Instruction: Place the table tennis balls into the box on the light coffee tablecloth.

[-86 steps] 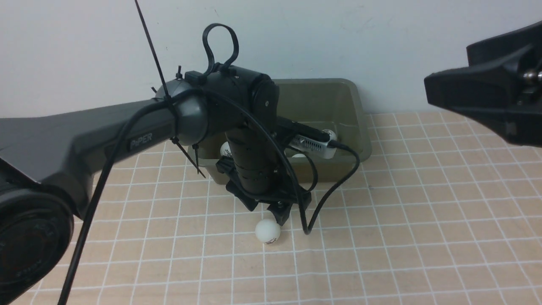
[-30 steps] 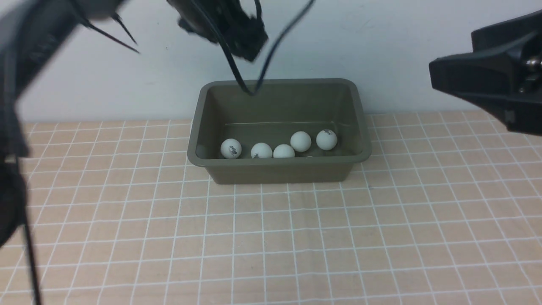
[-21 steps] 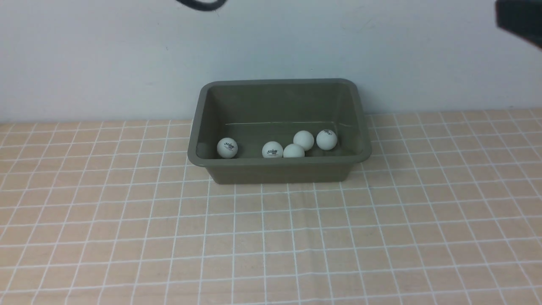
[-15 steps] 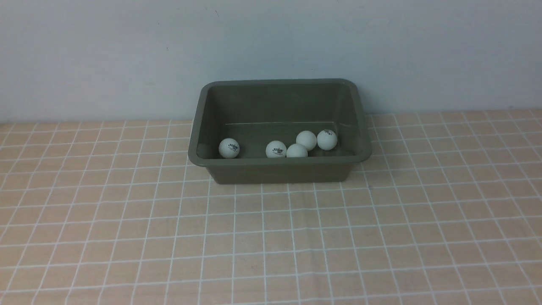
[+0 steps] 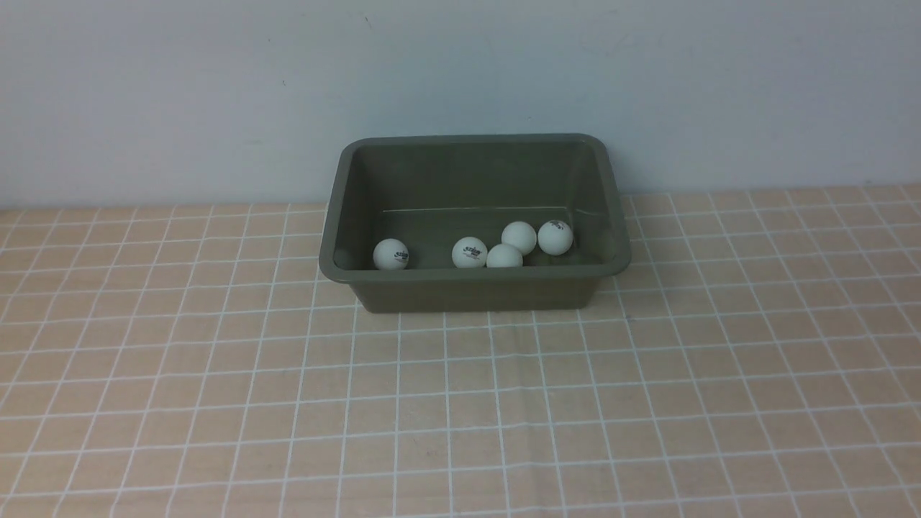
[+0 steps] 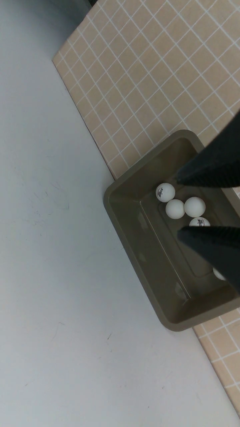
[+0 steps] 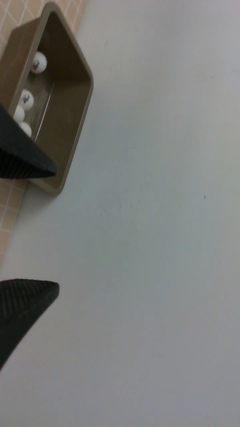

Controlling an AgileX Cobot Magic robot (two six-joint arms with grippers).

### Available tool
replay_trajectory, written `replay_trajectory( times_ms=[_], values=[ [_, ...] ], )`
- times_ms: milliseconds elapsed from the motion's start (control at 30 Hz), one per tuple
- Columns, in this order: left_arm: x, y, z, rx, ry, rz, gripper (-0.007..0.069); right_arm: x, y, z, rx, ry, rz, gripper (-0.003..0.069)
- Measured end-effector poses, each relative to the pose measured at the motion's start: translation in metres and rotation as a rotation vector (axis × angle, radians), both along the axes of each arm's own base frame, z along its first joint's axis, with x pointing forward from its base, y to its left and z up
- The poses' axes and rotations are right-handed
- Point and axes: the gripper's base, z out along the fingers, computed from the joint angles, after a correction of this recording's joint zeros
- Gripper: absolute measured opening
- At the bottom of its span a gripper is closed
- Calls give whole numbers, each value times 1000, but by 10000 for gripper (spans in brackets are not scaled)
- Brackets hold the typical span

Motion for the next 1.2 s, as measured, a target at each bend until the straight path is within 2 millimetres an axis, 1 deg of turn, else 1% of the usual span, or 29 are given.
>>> replay_trajectory(
  times_ms=[100,233,267,300,433,467,600,733,900,1200],
  values=[
    [0,-1,0,-6,2,-6,120,3,4,-20,59,14,33,351],
    [-1,-2,0,-18,7,-17,120,10,9,-44,114,80,54,328],
    [-1,-2,0,-19,7,-18,120,12,11,-50,122,95,59,322],
    [-1,-2,0,-19,8,-19,120,13,11,-52,124,97,60,321],
    [-2,-3,1,-30,12,-29,120,19,18,-80,113,131,95,286],
    [-2,-3,1,-31,12,-30,120,20,18,-81,113,130,98,286],
    [-2,-4,1,-37,15,-37,120,21,24,-96,90,92,152,246],
    [-3,-5,1,-49,20,-48,120,22,24,-102,106,133,143,235],
    [-4,-7,1,-63,26,-63,120,22,24,-103,161,166,146,234],
    [1,-13,-4,-72,43,-107,120,22,24,-104,167,171,145,232]
  ],
)
